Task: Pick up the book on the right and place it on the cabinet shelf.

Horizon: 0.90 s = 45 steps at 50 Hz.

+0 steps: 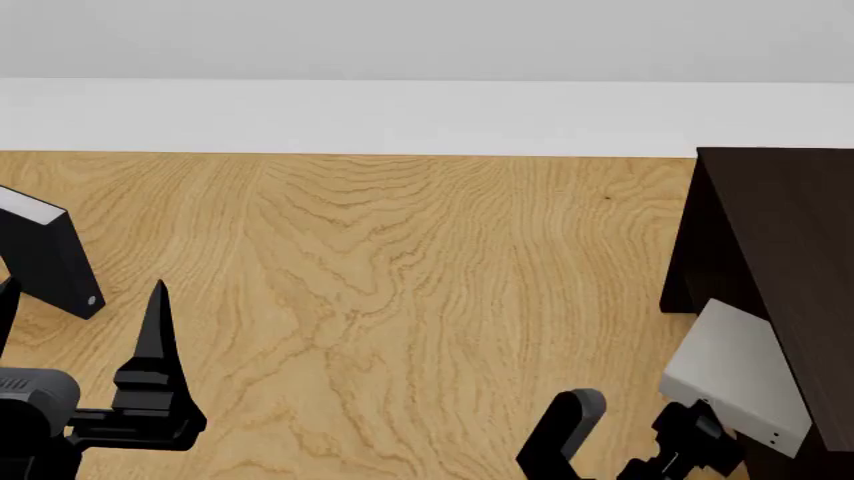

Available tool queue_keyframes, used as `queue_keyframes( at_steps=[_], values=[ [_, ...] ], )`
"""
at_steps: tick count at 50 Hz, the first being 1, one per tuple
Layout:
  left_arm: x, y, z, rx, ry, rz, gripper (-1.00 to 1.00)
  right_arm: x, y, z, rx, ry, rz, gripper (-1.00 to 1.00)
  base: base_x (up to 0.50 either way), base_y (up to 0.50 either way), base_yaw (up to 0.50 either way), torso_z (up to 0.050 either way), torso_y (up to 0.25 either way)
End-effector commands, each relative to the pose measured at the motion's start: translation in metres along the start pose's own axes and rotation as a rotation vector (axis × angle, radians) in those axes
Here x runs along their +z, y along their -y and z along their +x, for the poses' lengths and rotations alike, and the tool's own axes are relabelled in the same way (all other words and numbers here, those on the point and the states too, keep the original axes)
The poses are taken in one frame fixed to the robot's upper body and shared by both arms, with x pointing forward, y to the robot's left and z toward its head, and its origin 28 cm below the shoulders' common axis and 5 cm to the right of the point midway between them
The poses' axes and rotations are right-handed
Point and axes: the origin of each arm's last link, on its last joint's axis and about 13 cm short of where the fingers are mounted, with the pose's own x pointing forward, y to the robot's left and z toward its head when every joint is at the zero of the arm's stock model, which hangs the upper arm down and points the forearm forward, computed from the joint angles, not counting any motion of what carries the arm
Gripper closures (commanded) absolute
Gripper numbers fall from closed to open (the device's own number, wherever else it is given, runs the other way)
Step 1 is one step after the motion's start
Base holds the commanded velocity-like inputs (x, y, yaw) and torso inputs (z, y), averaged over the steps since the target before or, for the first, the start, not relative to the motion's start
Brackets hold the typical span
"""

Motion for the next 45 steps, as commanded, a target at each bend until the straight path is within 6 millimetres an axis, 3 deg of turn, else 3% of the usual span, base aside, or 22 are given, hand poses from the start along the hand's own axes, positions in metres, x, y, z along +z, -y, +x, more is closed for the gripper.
queue_keyframes(
  at_steps=[1,11,45],
  values=[
    [-0.002,0.000,0.002,-0.003,-0.003,0.016,-1.00,0.006,-0.001,0.017,0.002,-0.016,0.001,-1.00,0.00,0.00,0.00,0.000,0.000],
    [-0.003,-0.001,0.003,0.003,-0.007,0.016,-1.00,0.009,-0.003,0.031,0.034,-0.031,-0.008,-1.00,0.00,0.00,0.00,0.000,0.000],
    [-0.001,-0.003,-0.001,0.014,-0.002,0.019,-1.00,0.000,0.018,0.041,0.012,-0.135,0.005,-1.00,0.01,0.00,0.00,-0.003,0.000]
  ],
)
